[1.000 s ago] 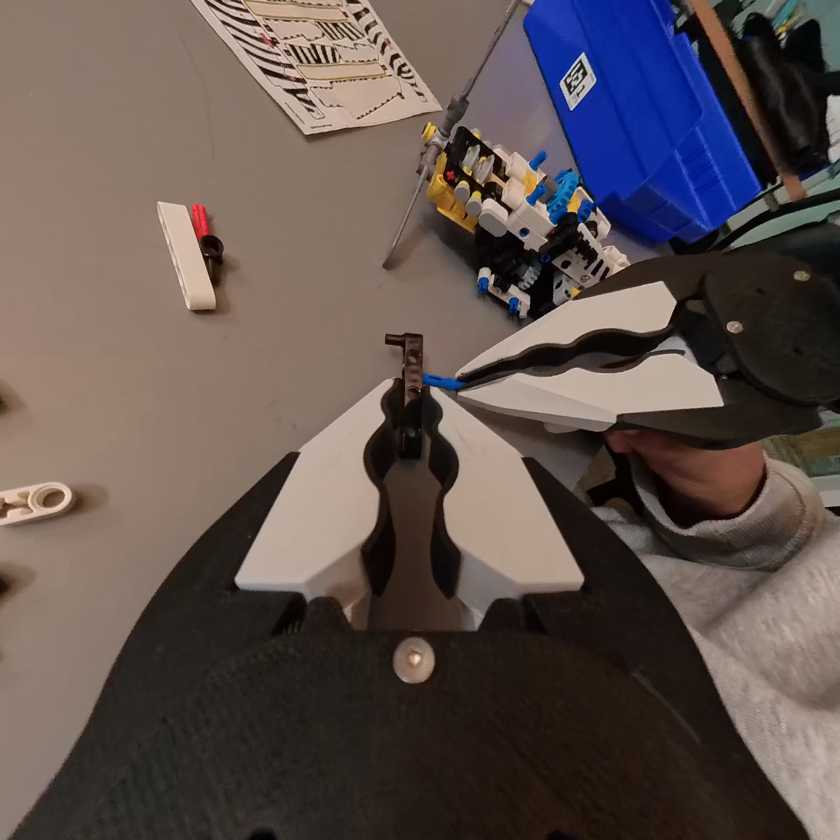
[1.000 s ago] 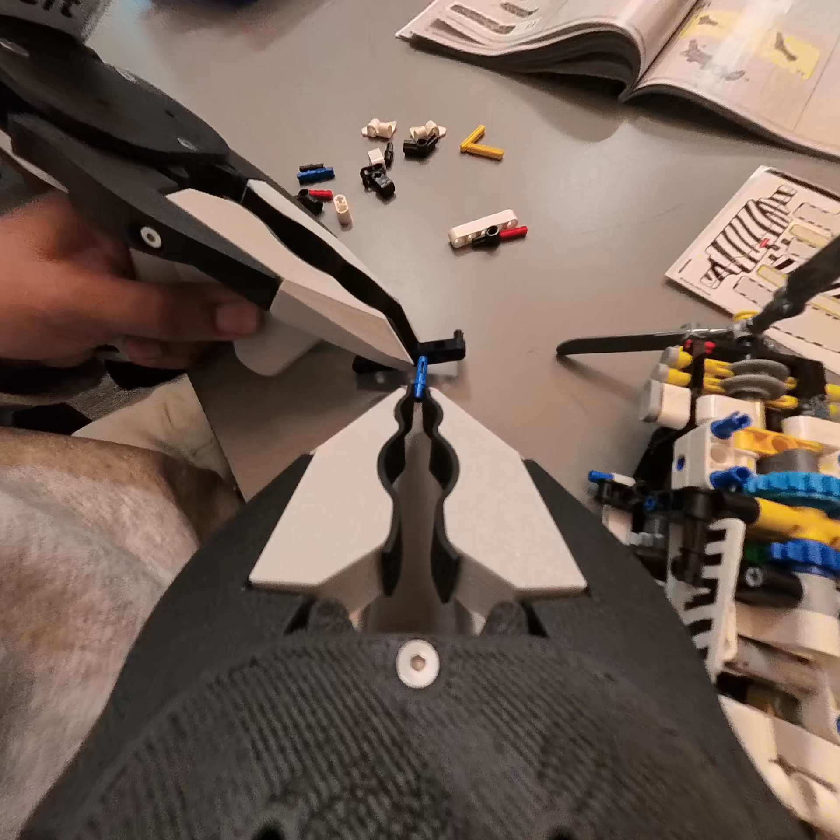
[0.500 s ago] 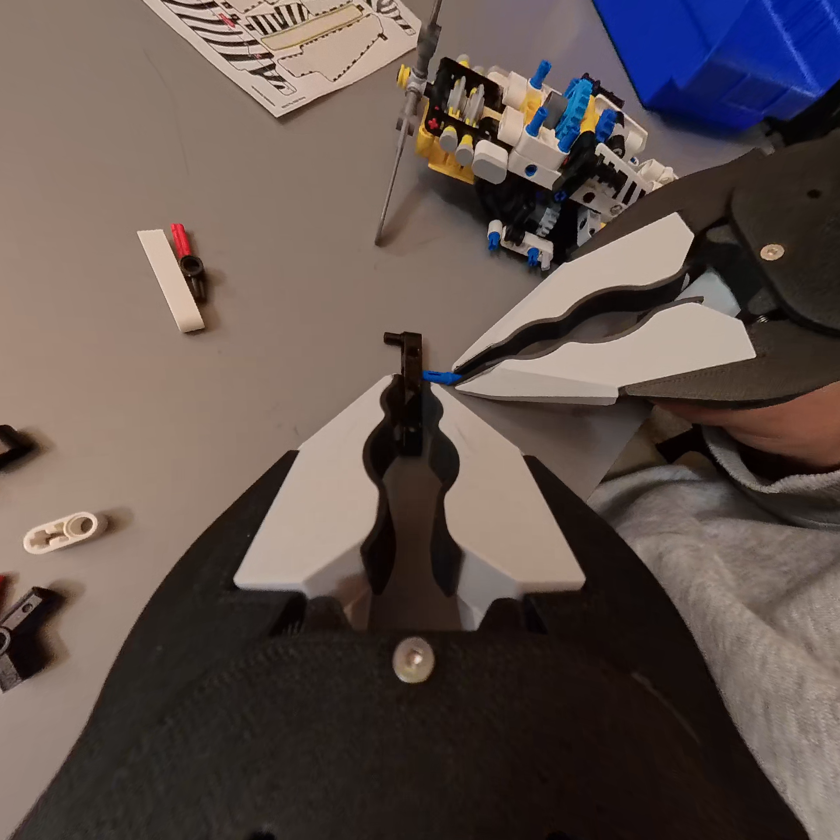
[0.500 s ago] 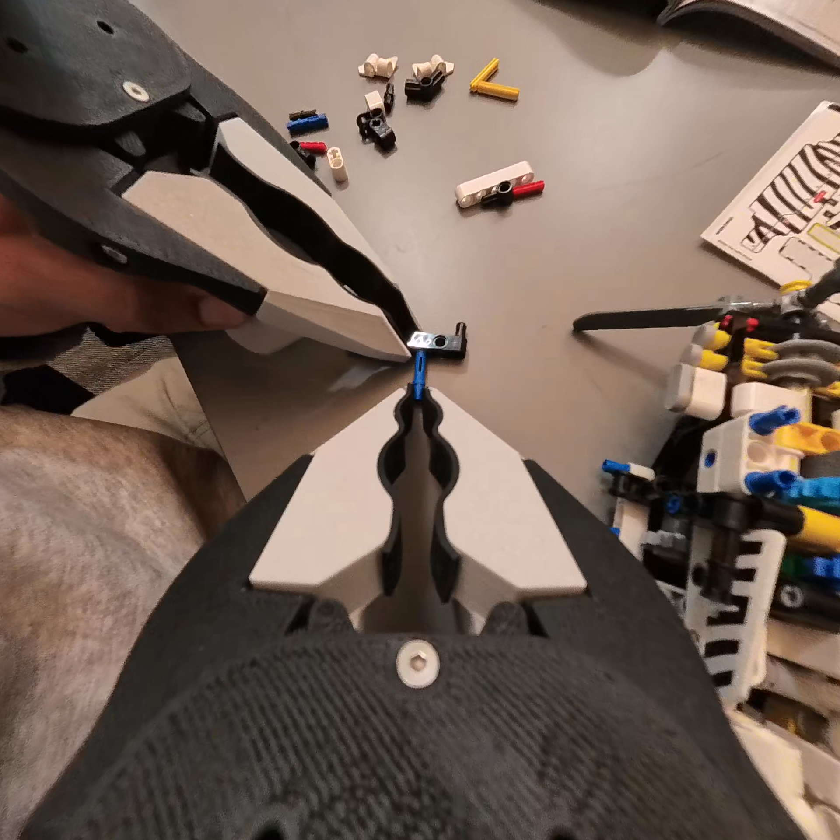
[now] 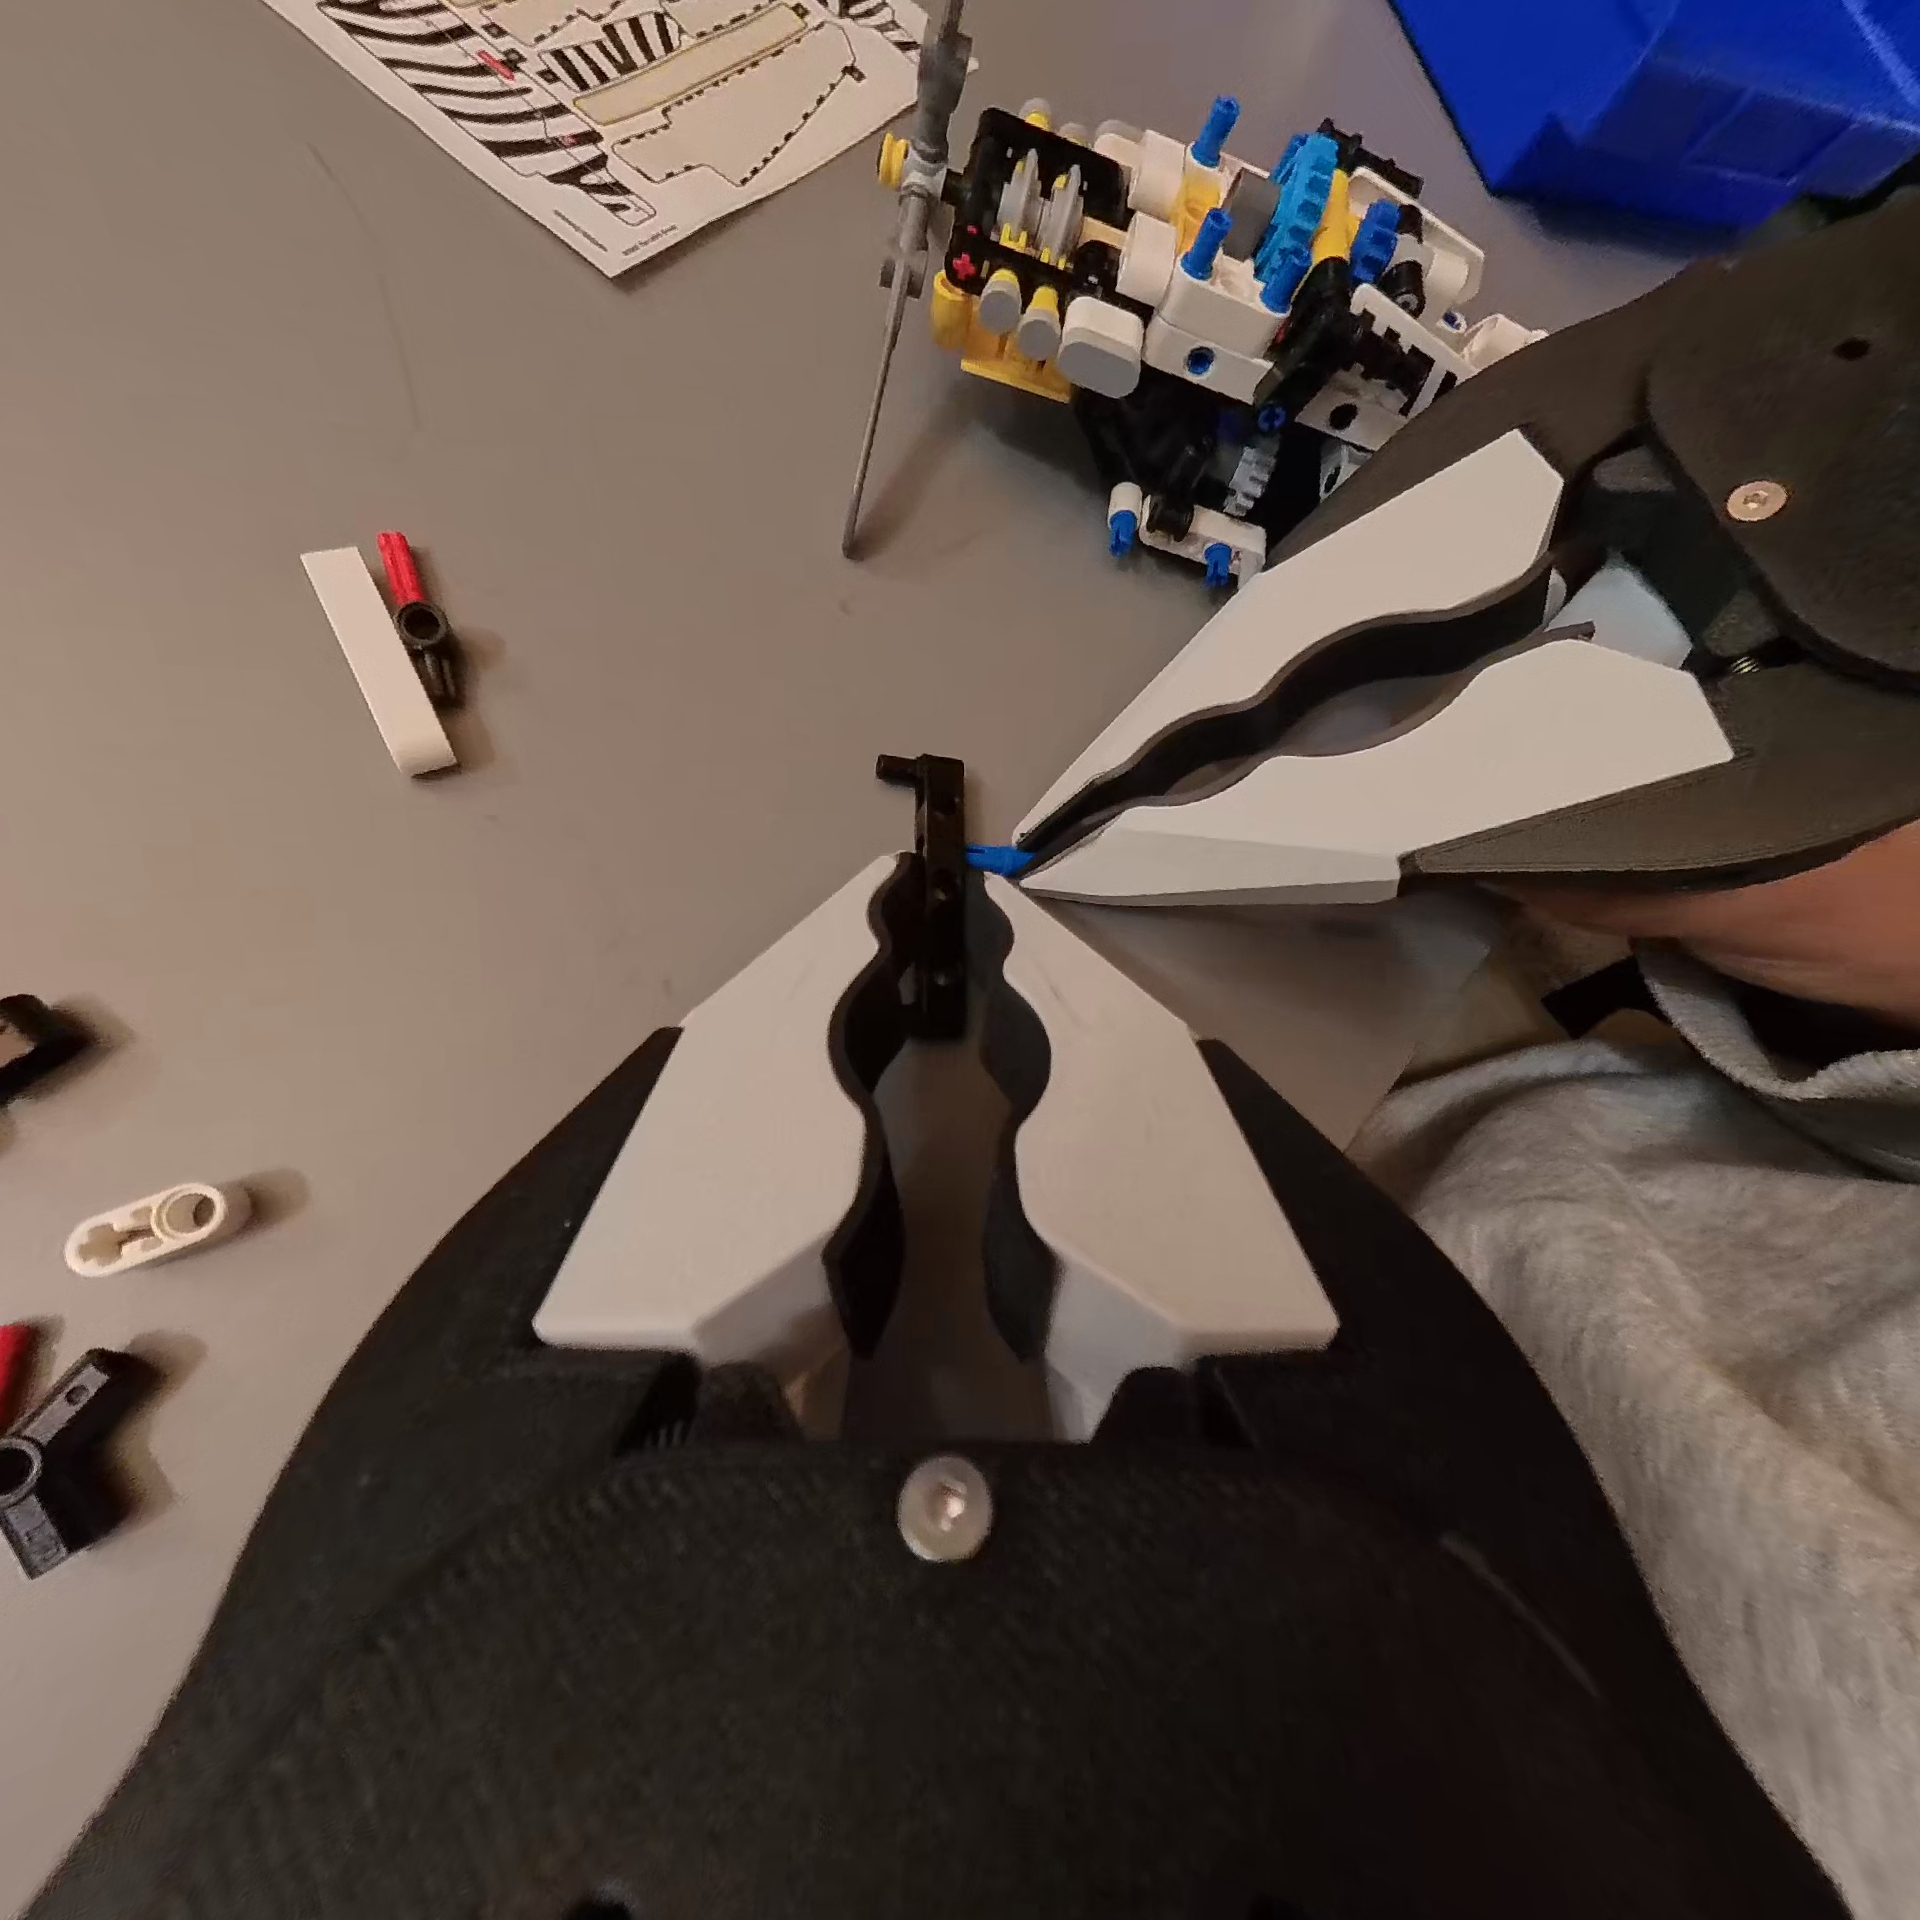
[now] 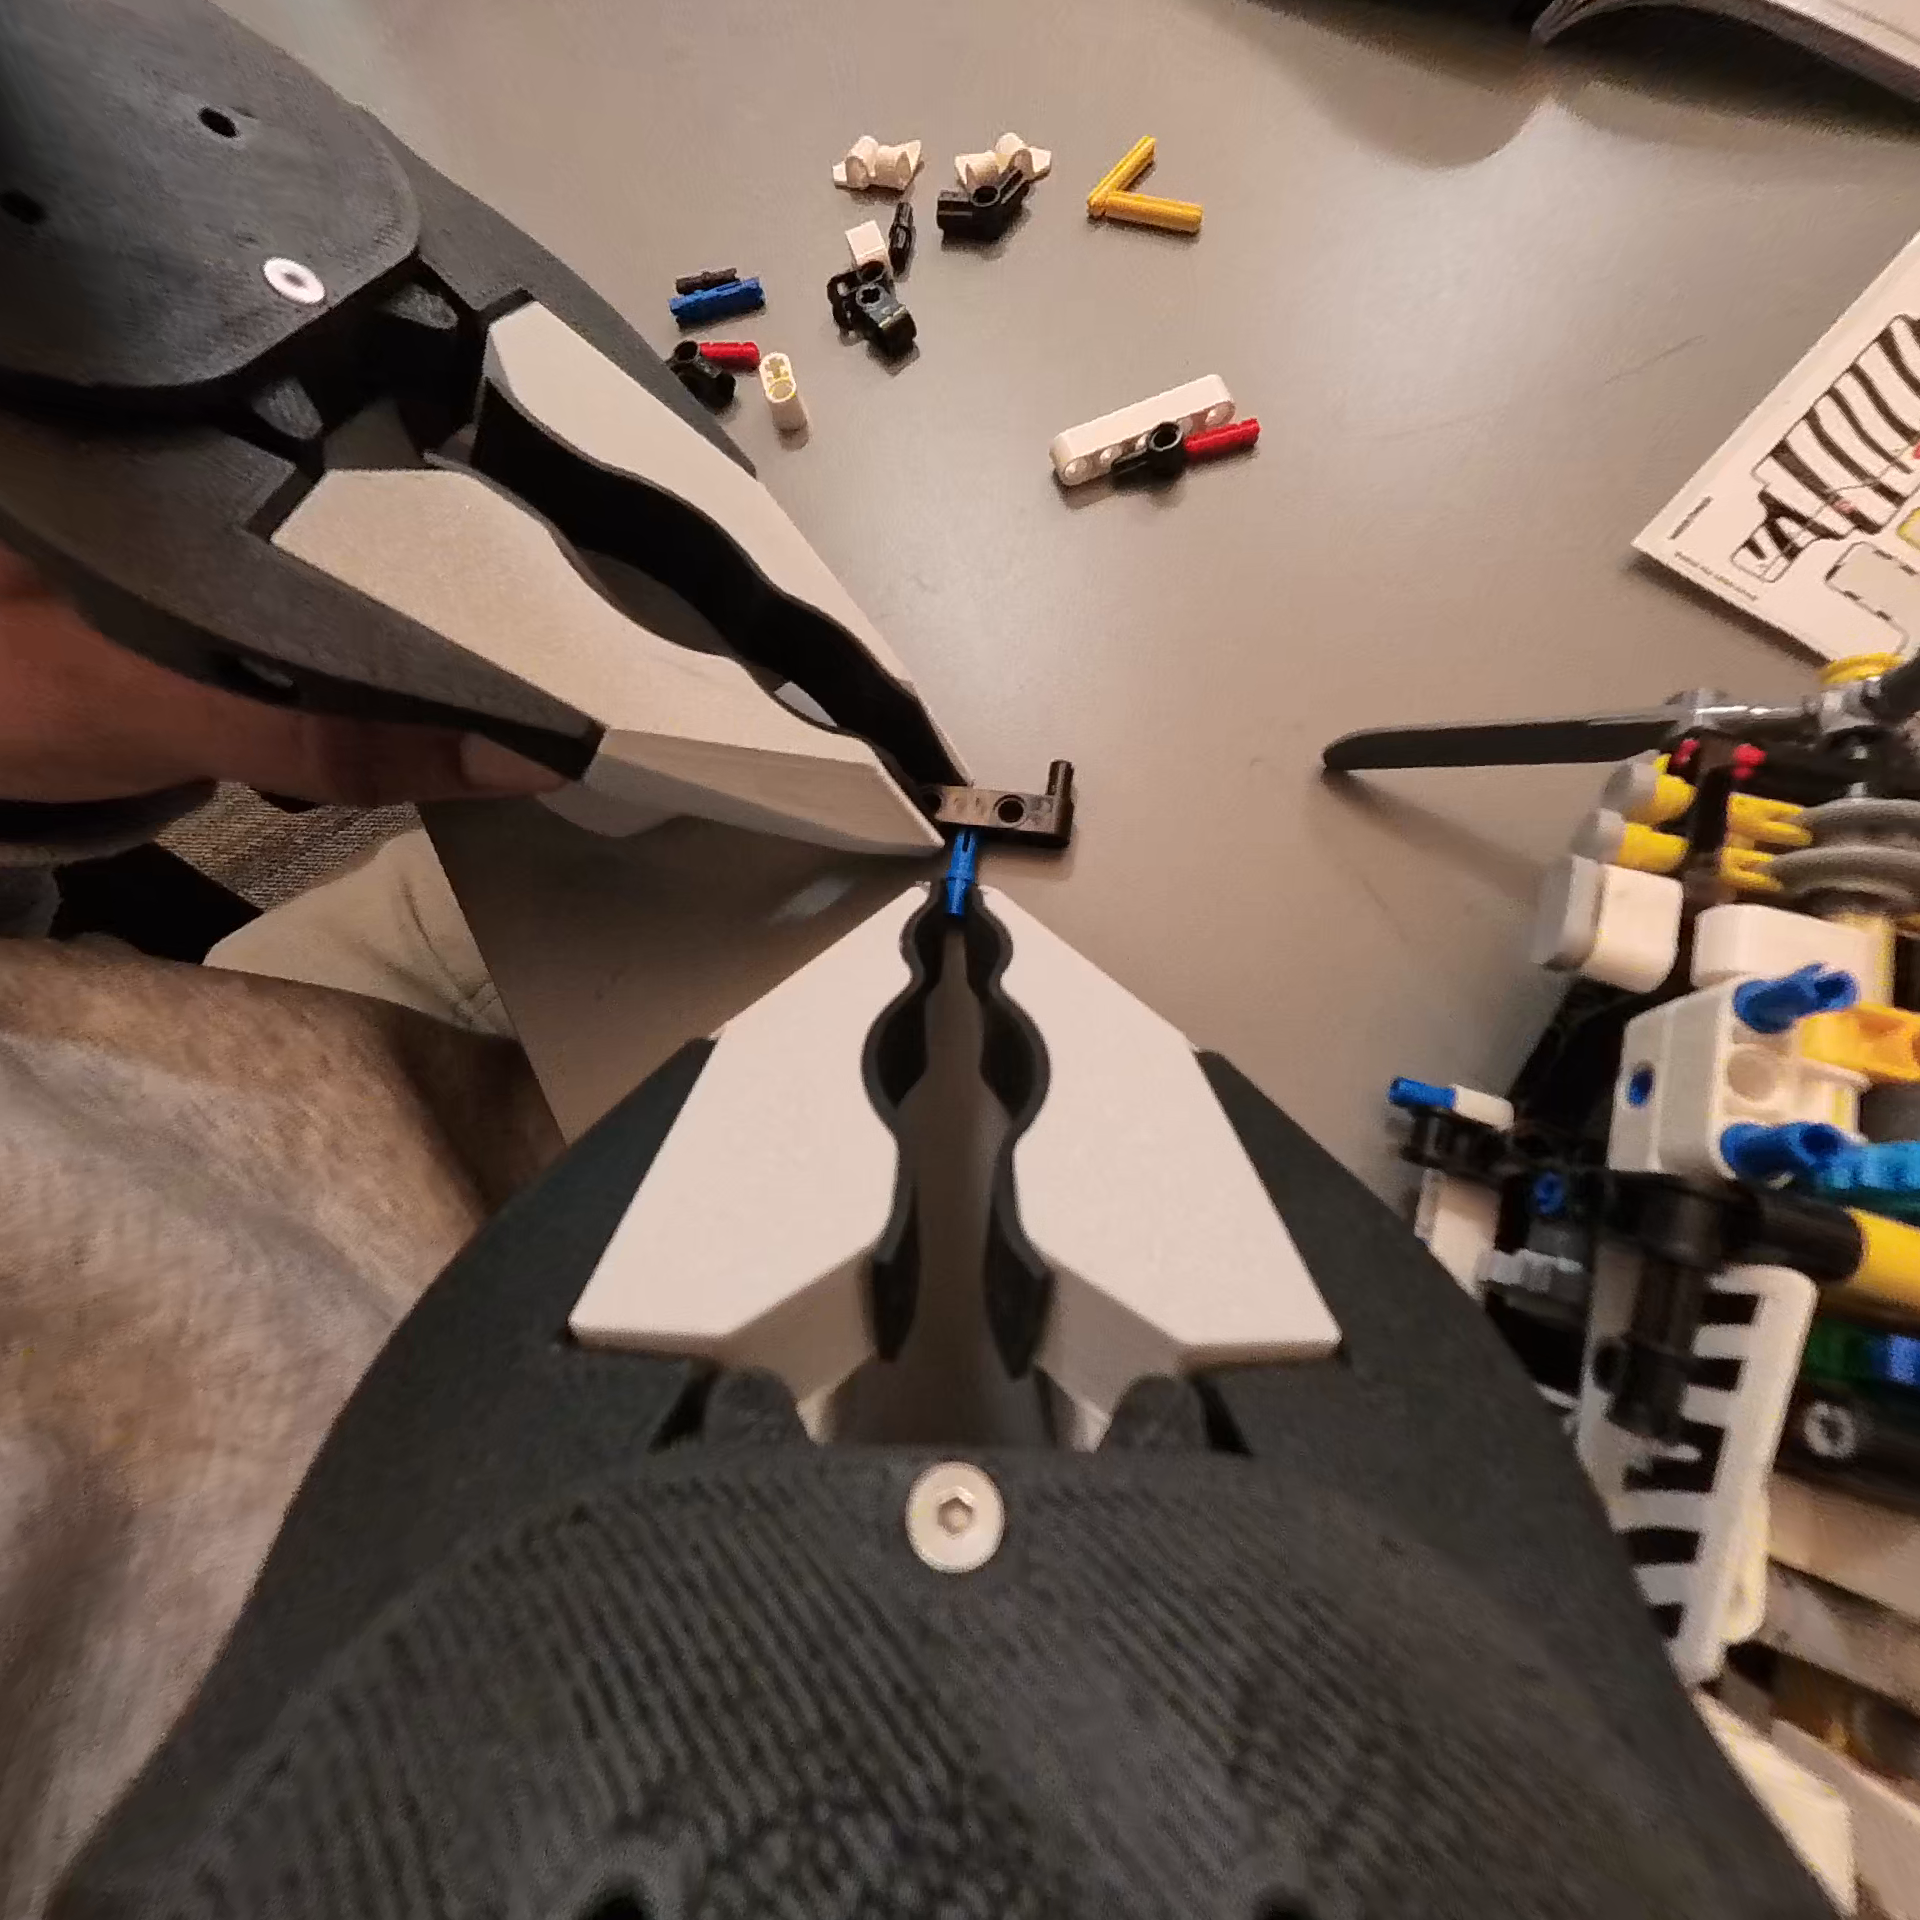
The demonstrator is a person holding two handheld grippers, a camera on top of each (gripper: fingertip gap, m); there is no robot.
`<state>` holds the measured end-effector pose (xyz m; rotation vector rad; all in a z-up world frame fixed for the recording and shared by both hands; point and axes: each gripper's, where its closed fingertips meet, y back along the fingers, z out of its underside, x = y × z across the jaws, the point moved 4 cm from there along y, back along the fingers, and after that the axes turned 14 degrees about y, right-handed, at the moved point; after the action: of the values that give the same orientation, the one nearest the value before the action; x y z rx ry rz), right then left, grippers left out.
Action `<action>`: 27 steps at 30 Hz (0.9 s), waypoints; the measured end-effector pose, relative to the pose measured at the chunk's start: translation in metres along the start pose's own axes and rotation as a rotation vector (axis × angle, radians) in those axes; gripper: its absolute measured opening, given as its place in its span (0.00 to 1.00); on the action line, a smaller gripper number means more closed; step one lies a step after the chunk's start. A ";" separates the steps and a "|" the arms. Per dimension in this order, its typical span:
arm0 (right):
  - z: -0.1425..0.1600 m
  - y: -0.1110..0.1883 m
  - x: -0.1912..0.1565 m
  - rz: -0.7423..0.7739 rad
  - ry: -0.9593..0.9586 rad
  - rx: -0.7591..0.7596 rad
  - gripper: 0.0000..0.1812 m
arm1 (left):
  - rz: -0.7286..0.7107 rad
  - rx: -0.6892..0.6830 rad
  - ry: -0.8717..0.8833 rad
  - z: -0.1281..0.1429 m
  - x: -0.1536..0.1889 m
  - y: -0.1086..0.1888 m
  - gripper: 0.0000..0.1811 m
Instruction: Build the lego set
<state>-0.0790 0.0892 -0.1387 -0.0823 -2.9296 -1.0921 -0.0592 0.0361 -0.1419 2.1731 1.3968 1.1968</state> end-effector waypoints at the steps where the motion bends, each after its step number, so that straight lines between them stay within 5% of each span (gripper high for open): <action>1: 0.000 0.000 0.000 -0.003 -0.002 0.002 0.01 | 0.014 -0.005 0.009 0.000 0.000 0.000 0.04; 23: -0.005 -0.006 0.002 -0.120 -0.170 0.022 0.00 | -0.008 -0.013 -0.051 0.003 -0.003 0.005 0.05; 27: -0.006 -0.006 0.000 -0.068 -0.078 -0.006 0.00 | 0.008 -0.015 -0.037 0.003 -0.004 0.005 0.05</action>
<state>-0.0795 0.0812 -0.1383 -0.0266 -3.0195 -1.1316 -0.0550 0.0312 -0.1423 2.1811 1.3616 1.1597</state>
